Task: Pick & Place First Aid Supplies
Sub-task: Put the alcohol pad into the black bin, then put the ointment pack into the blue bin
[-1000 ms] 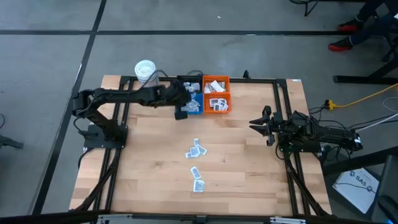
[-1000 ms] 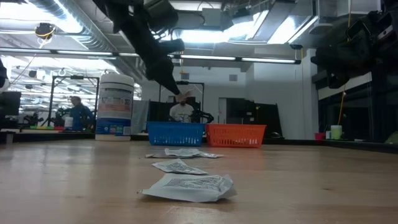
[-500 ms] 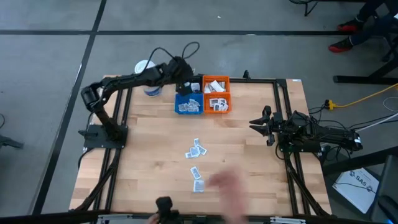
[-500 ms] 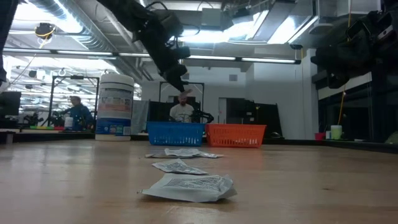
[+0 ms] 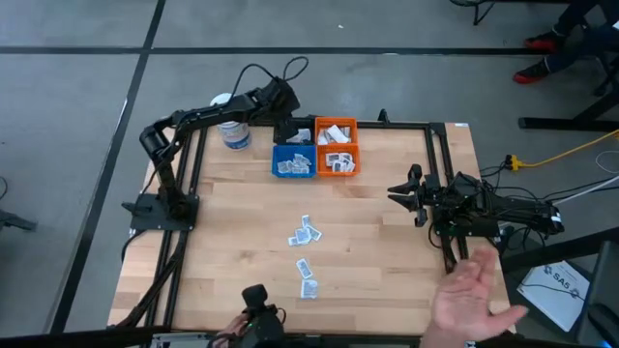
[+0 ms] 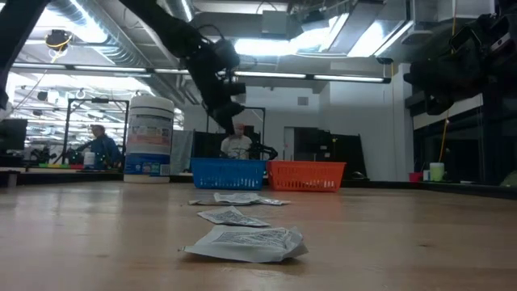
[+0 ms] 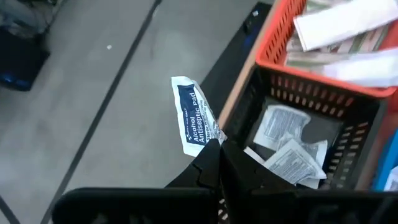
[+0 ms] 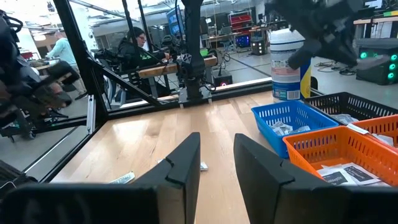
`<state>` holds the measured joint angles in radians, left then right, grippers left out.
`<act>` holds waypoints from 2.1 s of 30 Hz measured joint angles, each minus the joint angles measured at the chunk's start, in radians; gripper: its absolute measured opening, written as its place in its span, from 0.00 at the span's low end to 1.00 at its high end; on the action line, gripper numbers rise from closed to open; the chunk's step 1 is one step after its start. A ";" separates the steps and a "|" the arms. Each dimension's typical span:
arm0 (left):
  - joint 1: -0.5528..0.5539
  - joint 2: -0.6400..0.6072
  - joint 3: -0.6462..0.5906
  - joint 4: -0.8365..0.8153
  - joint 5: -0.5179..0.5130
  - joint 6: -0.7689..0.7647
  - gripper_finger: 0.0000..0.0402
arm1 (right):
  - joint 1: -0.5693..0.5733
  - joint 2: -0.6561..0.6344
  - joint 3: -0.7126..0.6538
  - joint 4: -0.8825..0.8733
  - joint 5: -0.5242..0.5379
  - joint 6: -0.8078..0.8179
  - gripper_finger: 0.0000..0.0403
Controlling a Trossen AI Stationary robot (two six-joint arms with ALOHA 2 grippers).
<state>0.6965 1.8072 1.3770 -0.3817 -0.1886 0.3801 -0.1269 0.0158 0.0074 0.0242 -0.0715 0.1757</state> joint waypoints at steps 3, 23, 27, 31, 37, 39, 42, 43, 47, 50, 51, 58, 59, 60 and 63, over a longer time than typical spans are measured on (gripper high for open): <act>0.006 0.029 0.000 -0.011 0.006 0.000 0.01 | 0.000 0.000 0.000 0.000 0.000 0.000 0.25; 0.091 0.047 0.085 -0.032 0.235 -0.019 0.01 | 0.000 0.000 0.000 0.000 0.000 0.000 0.25; 0.094 0.047 0.085 -0.080 0.371 -0.027 0.00 | 0.000 0.000 0.000 0.000 0.000 0.000 0.25; 0.078 0.047 0.085 -0.183 0.453 0.015 0.01 | 0.000 0.000 0.000 0.000 0.000 0.000 0.25; 0.069 0.047 0.085 -0.227 0.478 0.071 0.01 | 0.000 0.000 0.000 0.000 0.000 0.000 0.25; 0.067 0.047 0.085 -0.213 0.446 0.106 0.02 | 0.000 0.000 0.000 0.000 0.000 0.000 0.25; 0.065 0.047 0.085 -0.214 0.435 0.128 0.06 | 0.000 0.000 0.000 0.000 0.000 0.000 0.25; 0.064 0.047 0.085 -0.214 0.435 0.127 0.07 | 0.000 0.000 0.000 0.000 0.000 0.000 0.25; 0.063 0.047 0.085 -0.213 0.435 0.086 0.16 | 0.000 0.000 0.000 0.000 0.000 0.000 0.25; 0.063 0.047 0.085 -0.213 0.434 0.078 0.23 | 0.000 0.000 0.000 0.000 0.000 0.000 0.25; 0.063 0.047 0.085 -0.213 0.434 0.078 0.25 | 0.000 0.000 0.000 0.000 0.000 0.000 0.25; 0.029 0.038 0.085 -0.212 0.411 0.090 0.33 | 0.000 0.000 0.000 0.000 0.000 0.000 0.25; 0.020 0.036 0.085 -0.214 0.392 0.103 0.33 | 0.000 0.000 0.000 0.000 0.000 0.000 0.25; 0.011 0.032 0.085 -0.219 0.371 0.121 0.32 | 0.000 0.000 0.000 0.000 0.000 0.000 0.25; -0.026 0.019 0.085 -0.217 0.308 0.176 0.31 | 0.000 0.000 0.000 0.000 0.000 0.000 0.25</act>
<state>0.6700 1.8262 1.4616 -0.5988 0.1192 0.5562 -0.1272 0.0154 0.0074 0.0242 -0.0712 0.1753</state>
